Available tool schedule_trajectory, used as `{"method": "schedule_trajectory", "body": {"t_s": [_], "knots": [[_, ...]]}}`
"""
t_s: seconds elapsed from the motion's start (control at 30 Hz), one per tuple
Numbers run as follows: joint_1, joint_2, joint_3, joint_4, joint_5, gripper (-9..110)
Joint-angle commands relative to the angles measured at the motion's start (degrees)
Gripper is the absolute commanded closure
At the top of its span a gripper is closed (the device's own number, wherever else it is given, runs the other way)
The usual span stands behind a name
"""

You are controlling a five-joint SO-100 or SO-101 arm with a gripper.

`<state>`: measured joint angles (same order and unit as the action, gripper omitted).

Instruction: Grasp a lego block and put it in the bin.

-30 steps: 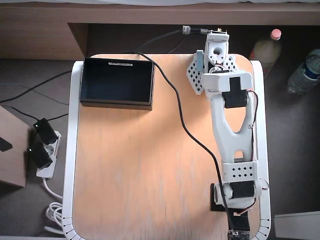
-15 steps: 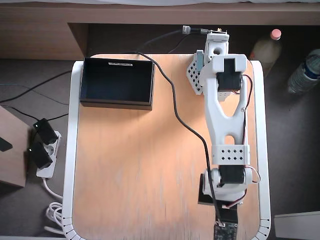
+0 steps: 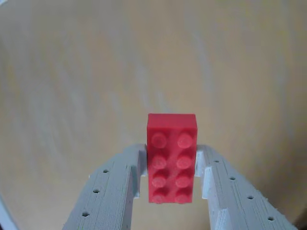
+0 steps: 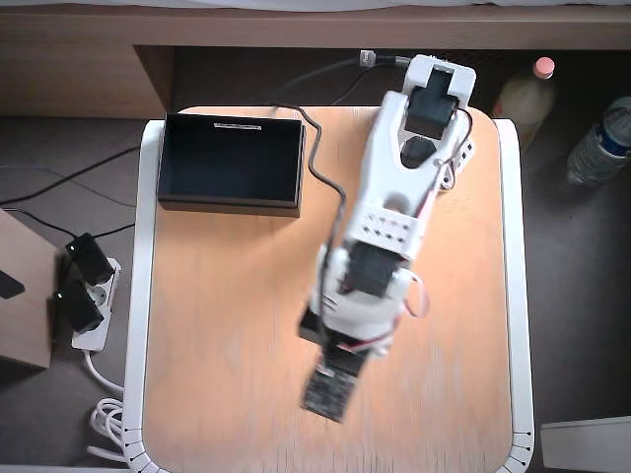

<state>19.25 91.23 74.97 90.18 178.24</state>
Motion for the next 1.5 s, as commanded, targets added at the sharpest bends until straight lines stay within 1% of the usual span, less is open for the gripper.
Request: {"method": "schedule_trajectory", "body": {"t_s": [0.0,0.2,0.4,0.53,0.8,1.07,1.3,1.47], "knots": [[8.9,7.4,-6.0,0.9,1.9,101],[20.2,9.2,-6.0,1.4,3.6,101],[31.3,10.3,-5.9,2.9,8.2,101],[36.6,10.4,-5.8,3.9,10.9,101],[41.0,10.9,-3.8,5.1,12.4,101],[48.8,14.1,2.4,5.0,19.3,101],[55.5,14.5,4.5,4.7,26.2,101],[58.3,14.5,10.1,-1.1,28.5,101]]}}
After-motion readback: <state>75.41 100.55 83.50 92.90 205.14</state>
